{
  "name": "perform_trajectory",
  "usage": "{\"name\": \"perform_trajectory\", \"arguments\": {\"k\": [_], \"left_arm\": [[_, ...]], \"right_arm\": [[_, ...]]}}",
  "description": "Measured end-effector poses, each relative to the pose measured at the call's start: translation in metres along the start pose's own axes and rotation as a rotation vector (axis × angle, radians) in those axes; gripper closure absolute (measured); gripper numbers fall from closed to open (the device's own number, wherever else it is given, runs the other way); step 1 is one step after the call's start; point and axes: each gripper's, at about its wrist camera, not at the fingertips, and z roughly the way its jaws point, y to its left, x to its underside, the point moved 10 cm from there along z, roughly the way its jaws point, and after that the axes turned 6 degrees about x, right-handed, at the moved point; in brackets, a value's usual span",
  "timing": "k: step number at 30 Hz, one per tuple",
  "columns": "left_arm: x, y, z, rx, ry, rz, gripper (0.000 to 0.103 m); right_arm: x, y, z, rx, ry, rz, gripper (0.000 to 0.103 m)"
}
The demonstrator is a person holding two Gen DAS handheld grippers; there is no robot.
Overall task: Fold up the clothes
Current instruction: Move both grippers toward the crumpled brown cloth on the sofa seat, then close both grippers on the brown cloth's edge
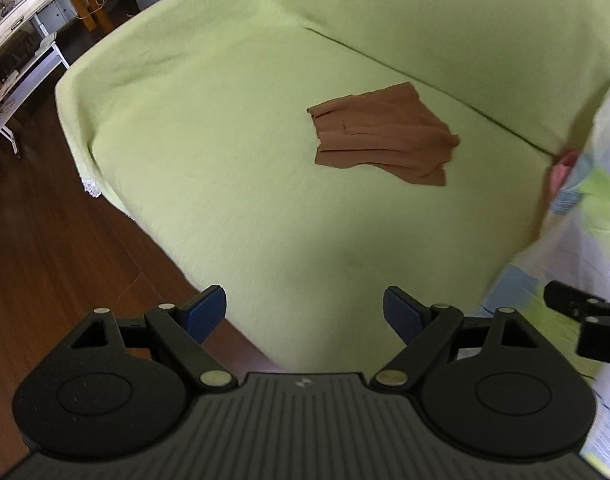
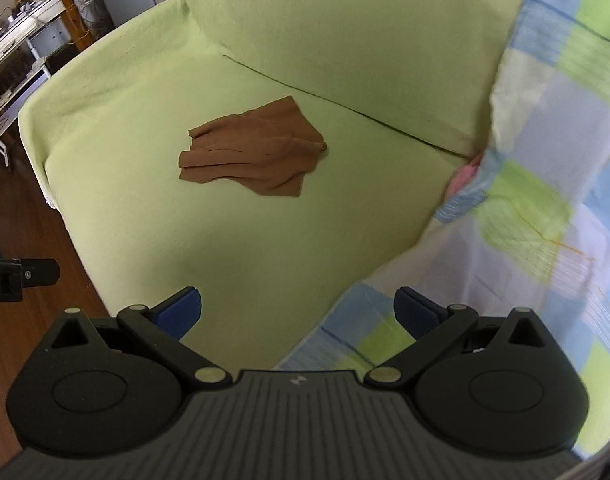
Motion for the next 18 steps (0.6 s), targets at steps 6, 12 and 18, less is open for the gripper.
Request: {"name": "perform_trajectory", "arguments": {"k": [6, 12, 18], "left_arm": [[-0.024, -0.005, 0.089, 0.024, -0.028, 0.134, 0.017], [-0.055, -0.012, 0.149, 0.097, -0.06, 0.226, 0.021], [-0.088, -0.001, 0.196, 0.16, -0.077, 0.256, 0.039]], "right_arm": [[-0.004, 0.004, 0.082, -0.012, -0.032, 0.005, 0.004], [-0.017, 0.008, 0.14, -0.065, -0.041, 0.077, 0.014], [-0.036, 0.011, 0.192, -0.109, -0.048, 0.183, 0.055]]}}
